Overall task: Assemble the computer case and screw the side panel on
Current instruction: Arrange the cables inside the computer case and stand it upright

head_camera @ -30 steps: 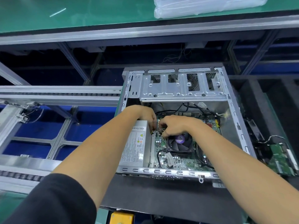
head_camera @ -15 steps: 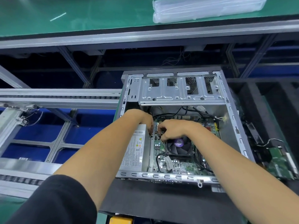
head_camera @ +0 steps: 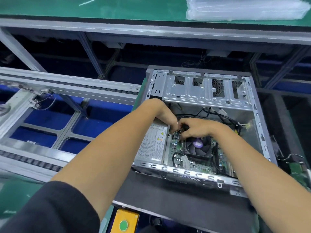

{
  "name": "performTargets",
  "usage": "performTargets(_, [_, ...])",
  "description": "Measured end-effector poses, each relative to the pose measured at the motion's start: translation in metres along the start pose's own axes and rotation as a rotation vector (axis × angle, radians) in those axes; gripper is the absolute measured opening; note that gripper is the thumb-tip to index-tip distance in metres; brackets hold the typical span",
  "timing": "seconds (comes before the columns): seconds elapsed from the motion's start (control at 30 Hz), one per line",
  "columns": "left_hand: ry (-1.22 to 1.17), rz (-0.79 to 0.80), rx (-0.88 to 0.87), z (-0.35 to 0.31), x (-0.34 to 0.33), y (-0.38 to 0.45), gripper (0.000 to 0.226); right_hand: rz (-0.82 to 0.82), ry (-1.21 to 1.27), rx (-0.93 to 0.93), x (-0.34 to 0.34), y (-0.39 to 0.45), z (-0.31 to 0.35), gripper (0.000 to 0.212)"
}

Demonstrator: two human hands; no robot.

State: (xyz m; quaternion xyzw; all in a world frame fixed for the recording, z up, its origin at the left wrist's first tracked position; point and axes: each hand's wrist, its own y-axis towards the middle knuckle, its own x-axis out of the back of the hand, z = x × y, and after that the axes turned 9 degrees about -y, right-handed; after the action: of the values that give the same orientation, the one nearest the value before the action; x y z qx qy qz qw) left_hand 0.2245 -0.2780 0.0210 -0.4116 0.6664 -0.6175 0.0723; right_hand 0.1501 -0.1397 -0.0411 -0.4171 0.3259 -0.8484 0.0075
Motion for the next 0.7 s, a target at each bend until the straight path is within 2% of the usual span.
performTargets(0.1, [0.001, 0.004, 0.018, 0.001, -0.005, -0.003, 0.030, -0.015, 0.018, -0.003, -0.001, 0.002, -0.003, 0.034])
performTargets(0.2, [-0.046, -0.054, 0.013, -0.001, -0.006, -0.007, 0.018, -0.037, 0.071, -0.002, -0.002, 0.005, -0.005, 0.031])
performTargets(0.23, [-0.058, -0.054, -0.010, 0.001, -0.008, -0.008, 0.030, -0.043, 0.087, 0.004, -0.003, 0.006, -0.006, 0.031])
performTargets(0.27, [-0.067, -0.054, 0.014, 0.001, -0.006, -0.007, 0.051, -0.048, 0.098, 0.007, -0.003, 0.007, -0.006, 0.032])
performTargets(0.3, [-0.059, -0.049, 0.003, 0.003, -0.006, -0.007, 0.018, -0.049, 0.113, 0.004, -0.004, 0.008, -0.007, 0.032])
performTargets(0.43, [-0.071, -0.019, 0.023, 0.005, -0.008, -0.009, 0.025, -0.044, 0.151, -0.023, -0.006, 0.011, -0.009, 0.037])
performTargets(0.53, [-0.052, -0.173, -0.075, 0.004, -0.014, -0.006, 0.029, -0.051, 0.130, -0.008, -0.005, 0.009, -0.006, 0.033])
performTargets(0.63, [-0.042, -0.483, -0.263, 0.011, -0.023, -0.008, 0.028, -0.092, -0.058, 0.000, -0.002, 0.001, 0.001, 0.032])
performTargets(0.7, [0.012, -0.689, -0.371, 0.019, -0.030, -0.011, 0.031, -0.215, -0.166, 0.048, 0.000, -0.006, 0.012, 0.034])
